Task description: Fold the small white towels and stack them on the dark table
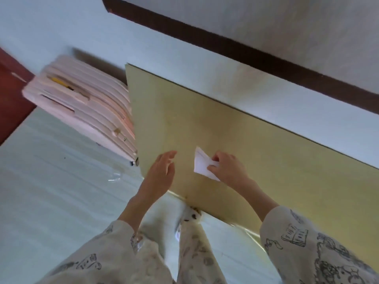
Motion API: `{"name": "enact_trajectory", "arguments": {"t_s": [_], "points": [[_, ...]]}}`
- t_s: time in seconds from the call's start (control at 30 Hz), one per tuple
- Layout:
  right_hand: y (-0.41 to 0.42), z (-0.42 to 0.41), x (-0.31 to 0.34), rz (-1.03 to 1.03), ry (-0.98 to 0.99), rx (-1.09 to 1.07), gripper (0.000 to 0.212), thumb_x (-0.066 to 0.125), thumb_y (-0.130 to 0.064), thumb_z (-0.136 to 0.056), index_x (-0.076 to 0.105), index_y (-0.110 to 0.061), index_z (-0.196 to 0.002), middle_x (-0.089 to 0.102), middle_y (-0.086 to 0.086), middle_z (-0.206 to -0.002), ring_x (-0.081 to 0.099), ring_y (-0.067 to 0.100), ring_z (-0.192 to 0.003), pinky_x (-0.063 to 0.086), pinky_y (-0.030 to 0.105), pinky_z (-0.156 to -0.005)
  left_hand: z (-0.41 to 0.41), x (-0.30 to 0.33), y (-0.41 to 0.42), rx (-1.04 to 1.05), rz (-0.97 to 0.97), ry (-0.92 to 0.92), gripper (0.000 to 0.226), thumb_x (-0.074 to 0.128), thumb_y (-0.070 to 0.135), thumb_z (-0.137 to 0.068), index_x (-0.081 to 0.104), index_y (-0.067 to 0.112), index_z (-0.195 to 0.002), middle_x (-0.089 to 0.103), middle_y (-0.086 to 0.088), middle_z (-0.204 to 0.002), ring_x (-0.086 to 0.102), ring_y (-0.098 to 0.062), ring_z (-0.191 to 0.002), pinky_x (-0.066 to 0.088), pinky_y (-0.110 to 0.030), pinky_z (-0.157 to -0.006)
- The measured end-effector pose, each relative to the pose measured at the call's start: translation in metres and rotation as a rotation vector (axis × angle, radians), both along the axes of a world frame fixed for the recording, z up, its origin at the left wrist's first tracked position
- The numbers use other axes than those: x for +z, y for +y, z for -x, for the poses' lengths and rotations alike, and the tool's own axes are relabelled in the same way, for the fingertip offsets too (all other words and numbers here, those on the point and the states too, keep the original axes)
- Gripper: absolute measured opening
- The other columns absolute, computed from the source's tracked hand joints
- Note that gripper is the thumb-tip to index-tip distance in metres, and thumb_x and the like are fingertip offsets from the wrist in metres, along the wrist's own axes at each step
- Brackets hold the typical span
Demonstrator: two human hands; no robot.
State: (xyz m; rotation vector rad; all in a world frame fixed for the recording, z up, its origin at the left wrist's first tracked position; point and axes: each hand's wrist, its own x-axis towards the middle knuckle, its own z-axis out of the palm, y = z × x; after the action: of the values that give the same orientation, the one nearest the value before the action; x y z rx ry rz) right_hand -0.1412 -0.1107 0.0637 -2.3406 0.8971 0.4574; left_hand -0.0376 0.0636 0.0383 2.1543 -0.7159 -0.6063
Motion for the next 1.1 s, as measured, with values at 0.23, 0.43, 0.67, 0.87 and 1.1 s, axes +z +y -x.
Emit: {"name": "enact_trajectory", "arguments": {"t_s": [0.23, 0.43, 0.67, 0.87, 1.1], "points": [[0.140, -0.072, 0.059, 0.007, -0.183, 0.276, 0.012, 0.057, -0.021, -0.083, 0.058, -0.016, -0.094, 0.063, 0.006, -0.099, 0.056, 0.026, -0.093, 0.040, 0.032, -0.077, -0.022, 0.059, 0.178, 0.274, 0.027, -0.124, 0.031, 0.045, 0.008, -0.094, 0.054, 0.014, -0.123, 0.057, 0.004, -0.119, 0.053, -0.005, -0.099, 0.040, -0.018, -0.089], [0.332, -0.121, 0.101, -0.025, -0.382, 0.532, 0.004, 0.060, -0.021, -0.080, 0.058, -0.019, -0.084, 0.057, -0.005, -0.080, 0.051, 0.017, -0.076, 0.034, 0.028, -0.064, 0.003, 0.091, 0.387, 0.641, 0.029, -0.118, 0.029, 0.043, 0.007, -0.094, 0.056, 0.015, -0.119, 0.058, 0.006, -0.111, 0.056, -0.009, -0.094, 0.040, -0.013, -0.079], [0.573, -0.143, 0.129, -0.151, -0.427, 0.861, 0.005, 0.058, -0.020, -0.079, 0.056, -0.025, -0.080, 0.060, -0.009, -0.073, 0.055, 0.017, -0.072, 0.043, 0.030, -0.065, 0.067, 0.126, 0.619, 0.959, -0.050, -0.238, 0.028, 0.042, 0.009, -0.095, 0.056, 0.016, -0.118, 0.055, 0.010, -0.111, 0.055, -0.006, -0.095, 0.040, -0.017, -0.083], [0.774, -0.156, 0.153, -0.256, -0.454, 1.168, 0.008, 0.059, -0.021, -0.079, 0.058, -0.028, -0.079, 0.061, -0.010, -0.071, 0.058, 0.018, -0.073, 0.047, 0.033, -0.068, 0.112, 0.142, 0.780, 1.220, -0.095, -0.332, 0.029, 0.043, 0.009, -0.094, 0.058, 0.013, -0.119, 0.059, 0.001, -0.116, 0.058, -0.014, -0.103, 0.045, -0.025, -0.089], [0.999, -0.169, 0.165, -0.329, -0.479, 1.455, 0.007, 0.062, -0.025, -0.081, 0.058, -0.031, -0.080, 0.063, -0.009, -0.083, 0.058, 0.015, -0.080, 0.045, 0.030, -0.073, 0.126, 0.151, 0.961, 1.478, -0.001, -0.270, 0.029, 0.042, 0.010, -0.094, 0.056, 0.020, -0.118, 0.060, 0.006, -0.111, 0.058, -0.010, -0.101, 0.041, -0.011, -0.079]]}}
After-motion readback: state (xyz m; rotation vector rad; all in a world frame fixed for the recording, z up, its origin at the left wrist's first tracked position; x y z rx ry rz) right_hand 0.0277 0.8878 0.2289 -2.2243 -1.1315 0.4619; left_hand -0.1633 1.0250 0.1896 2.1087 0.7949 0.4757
